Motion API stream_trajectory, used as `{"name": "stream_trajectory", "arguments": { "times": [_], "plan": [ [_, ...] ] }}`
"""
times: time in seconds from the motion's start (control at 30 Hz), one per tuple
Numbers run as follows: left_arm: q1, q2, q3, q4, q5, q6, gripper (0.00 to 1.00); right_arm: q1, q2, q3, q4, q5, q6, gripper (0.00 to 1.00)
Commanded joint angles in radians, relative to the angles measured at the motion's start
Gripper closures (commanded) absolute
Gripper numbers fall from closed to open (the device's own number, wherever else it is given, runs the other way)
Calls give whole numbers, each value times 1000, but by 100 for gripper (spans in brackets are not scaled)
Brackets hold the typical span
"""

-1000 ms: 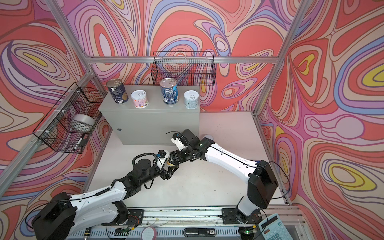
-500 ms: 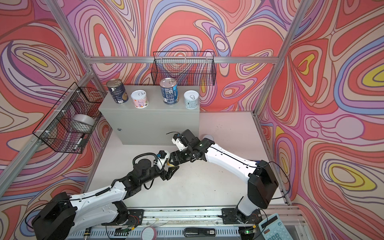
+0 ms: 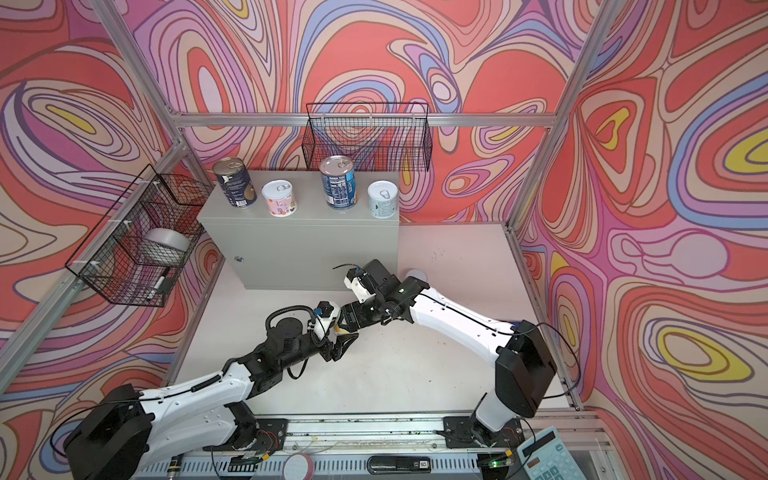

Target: Place and organize the canned foods onto the counter

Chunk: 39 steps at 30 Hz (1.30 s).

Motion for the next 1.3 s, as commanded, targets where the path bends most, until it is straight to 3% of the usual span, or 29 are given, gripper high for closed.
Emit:
{"name": "stream_trajectory", "arguments": {
  "times": [0.0,0.83,1.27],
  "plan": [
    [2,-25,38,68,17,-25,60,13,-13,-15,-1,-37,7,49],
    [2,-136,5,42,-4,1,68,13,0,-37,39,-83,7,35],
    [2,-144,-5,59,-4,-1,68,13,-24,-53,54,-78,8,21]
  ]
}}
